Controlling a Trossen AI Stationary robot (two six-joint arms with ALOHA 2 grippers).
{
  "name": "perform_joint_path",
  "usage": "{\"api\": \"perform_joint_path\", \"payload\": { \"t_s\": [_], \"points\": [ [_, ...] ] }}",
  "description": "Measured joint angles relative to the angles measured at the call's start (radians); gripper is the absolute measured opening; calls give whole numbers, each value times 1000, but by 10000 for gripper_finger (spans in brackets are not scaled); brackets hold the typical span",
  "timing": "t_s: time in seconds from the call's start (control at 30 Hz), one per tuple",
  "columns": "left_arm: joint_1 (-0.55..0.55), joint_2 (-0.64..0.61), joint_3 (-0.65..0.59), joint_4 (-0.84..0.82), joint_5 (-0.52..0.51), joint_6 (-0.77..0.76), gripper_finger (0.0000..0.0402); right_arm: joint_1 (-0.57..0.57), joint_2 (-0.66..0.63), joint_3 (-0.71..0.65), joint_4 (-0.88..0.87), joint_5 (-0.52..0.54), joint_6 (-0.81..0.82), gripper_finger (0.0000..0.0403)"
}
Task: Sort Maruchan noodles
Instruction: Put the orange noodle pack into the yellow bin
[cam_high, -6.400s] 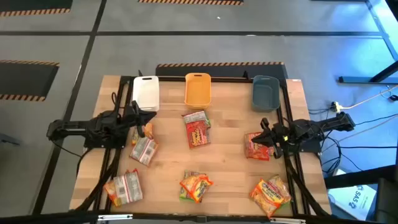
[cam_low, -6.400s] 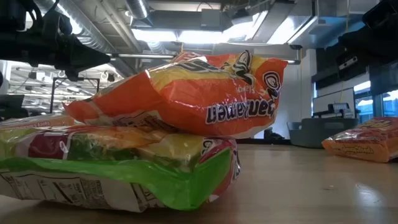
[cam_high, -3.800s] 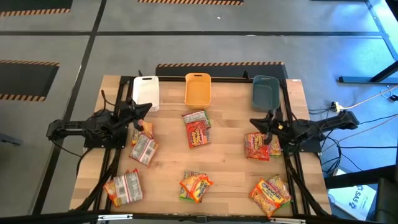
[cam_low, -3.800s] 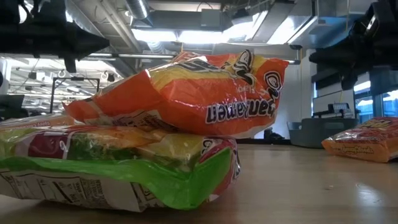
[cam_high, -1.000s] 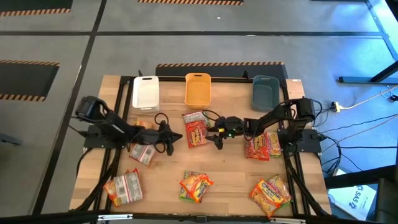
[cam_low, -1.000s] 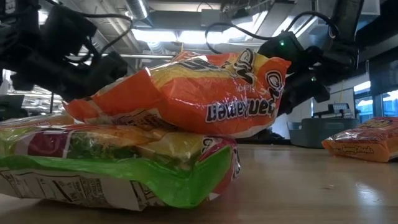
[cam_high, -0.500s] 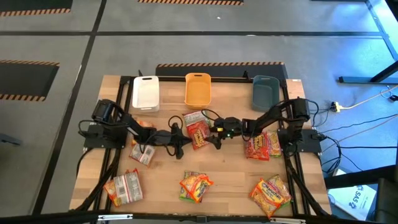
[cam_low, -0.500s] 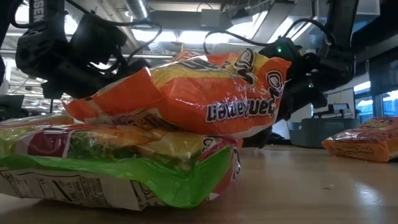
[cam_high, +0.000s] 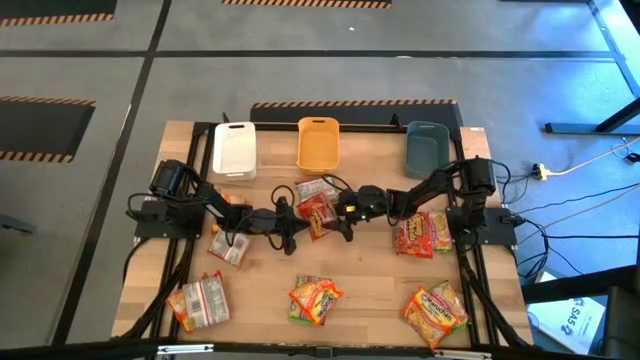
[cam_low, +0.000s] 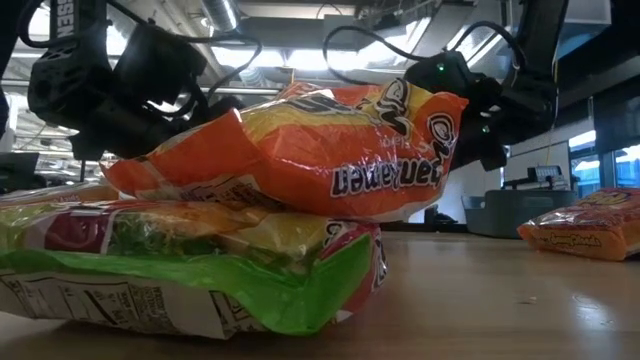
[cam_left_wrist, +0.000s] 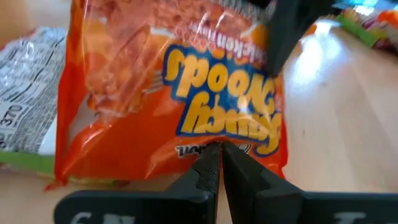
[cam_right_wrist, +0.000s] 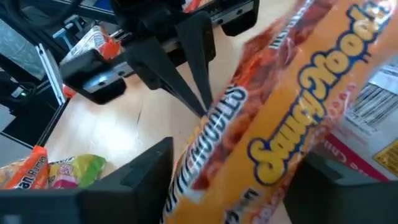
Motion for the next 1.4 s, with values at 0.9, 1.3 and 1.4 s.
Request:
{"api": "perform_joint_path", "payload": {
  "t_s": [0.9,1.3,1.4],
  "points": [
    [-71,-282,-6,52,-7,34,14,-38,-419,-1,-361,168,-337,112],
    [-21,-321,0,198,-102,78,14,-212,-686,-1,-440,86,-434,113],
    [22,-327,12,192,-42,71,24,-252,-685,-1,-419,39,-434,116]
  ]
}}
